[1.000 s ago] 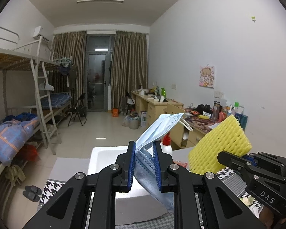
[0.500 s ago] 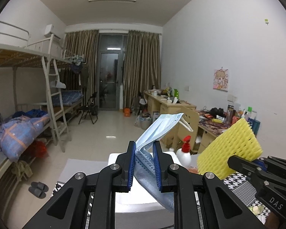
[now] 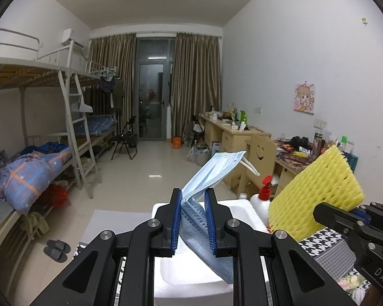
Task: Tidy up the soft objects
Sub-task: 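Carry the blue mask and yellow foam net toward the white foam box, then open the left gripper over the box while the right gripper releases the foam net, then withdraw both tools from the box back over the table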
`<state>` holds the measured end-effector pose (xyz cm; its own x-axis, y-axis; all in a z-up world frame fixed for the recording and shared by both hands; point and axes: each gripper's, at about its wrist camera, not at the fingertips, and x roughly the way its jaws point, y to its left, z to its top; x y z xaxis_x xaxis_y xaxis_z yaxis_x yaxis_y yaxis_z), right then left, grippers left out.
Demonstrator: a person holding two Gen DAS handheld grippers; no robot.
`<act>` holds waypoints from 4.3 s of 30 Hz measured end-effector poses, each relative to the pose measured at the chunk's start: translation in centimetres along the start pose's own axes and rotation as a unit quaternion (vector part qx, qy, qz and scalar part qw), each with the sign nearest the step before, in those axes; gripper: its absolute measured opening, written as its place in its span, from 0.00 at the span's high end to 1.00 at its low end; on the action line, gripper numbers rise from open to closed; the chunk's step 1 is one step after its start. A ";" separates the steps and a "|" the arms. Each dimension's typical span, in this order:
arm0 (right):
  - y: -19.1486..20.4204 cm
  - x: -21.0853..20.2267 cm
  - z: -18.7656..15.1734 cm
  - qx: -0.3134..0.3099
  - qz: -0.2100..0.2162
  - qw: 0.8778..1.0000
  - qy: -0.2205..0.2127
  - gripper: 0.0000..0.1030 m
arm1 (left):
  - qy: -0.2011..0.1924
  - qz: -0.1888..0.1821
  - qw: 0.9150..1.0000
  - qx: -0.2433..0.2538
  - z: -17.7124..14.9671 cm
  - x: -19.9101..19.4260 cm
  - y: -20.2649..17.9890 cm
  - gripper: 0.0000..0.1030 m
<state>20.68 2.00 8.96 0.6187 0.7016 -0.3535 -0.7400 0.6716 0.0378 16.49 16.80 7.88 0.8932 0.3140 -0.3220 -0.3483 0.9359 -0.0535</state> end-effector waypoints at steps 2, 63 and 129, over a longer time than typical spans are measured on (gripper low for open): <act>0.0 0.4 0.0 0.000 0.001 1.000 0.004 0.87 | 0.008 0.003 1.000 0.000 -0.1 0.7 0.1 0.81; 1.5 8.1 0.4 -0.005 0.013 0.995 0.097 0.40 | 0.038 0.042 0.998 -0.025 -3.0 1.5 5.1 0.01; -4.0 -9.7 -3.6 0.023 -0.118 0.992 -0.024 0.03 | -0.011 -0.089 0.996 0.027 -4.6 -9.3 -6.6 0.01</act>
<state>16.65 -8.37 8.88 0.7862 0.5331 -0.3125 -0.5605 0.8281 0.0027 9.13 6.99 6.84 0.9455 0.1450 -0.2917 -0.1683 0.9841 -0.0561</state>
